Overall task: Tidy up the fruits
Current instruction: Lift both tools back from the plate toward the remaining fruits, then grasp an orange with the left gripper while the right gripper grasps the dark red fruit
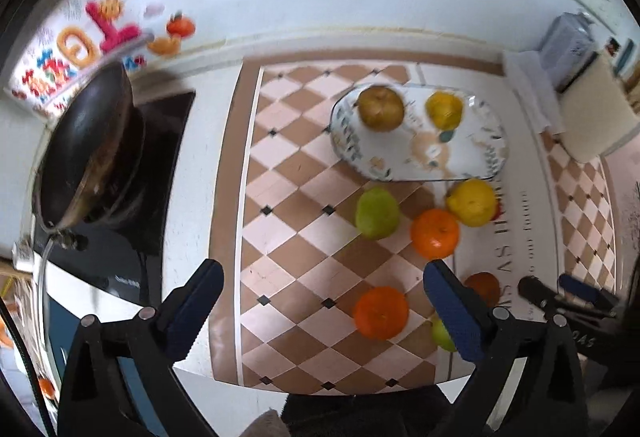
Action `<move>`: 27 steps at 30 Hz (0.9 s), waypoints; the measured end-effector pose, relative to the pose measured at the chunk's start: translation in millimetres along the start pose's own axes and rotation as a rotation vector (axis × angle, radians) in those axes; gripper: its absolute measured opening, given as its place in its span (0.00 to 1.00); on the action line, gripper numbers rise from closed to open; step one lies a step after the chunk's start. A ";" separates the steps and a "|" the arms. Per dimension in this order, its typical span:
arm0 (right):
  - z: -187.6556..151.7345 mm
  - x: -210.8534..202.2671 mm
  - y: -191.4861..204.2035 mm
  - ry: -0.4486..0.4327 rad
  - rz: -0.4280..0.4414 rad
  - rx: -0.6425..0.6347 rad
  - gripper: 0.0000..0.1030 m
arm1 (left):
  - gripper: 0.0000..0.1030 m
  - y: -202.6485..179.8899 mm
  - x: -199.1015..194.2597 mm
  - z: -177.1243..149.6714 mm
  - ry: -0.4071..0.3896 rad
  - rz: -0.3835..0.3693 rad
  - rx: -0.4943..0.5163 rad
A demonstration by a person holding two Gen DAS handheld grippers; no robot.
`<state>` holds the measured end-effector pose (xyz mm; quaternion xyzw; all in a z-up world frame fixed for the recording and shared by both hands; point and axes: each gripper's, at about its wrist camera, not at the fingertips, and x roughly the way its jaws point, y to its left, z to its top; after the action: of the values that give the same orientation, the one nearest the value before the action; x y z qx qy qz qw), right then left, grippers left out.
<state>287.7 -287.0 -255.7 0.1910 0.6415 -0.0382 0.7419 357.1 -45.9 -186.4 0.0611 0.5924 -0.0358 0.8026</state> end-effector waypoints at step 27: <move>-16.8 81.4 -29.4 0.072 0.011 0.014 0.58 | 0.99 -52.7 141.0 -55.2 0.435 -0.154 0.040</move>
<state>277.2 -293.2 -343.1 0.2010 0.6665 -0.0317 0.7172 339.8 -88.2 -340.1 0.0379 0.7534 -0.0944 0.6497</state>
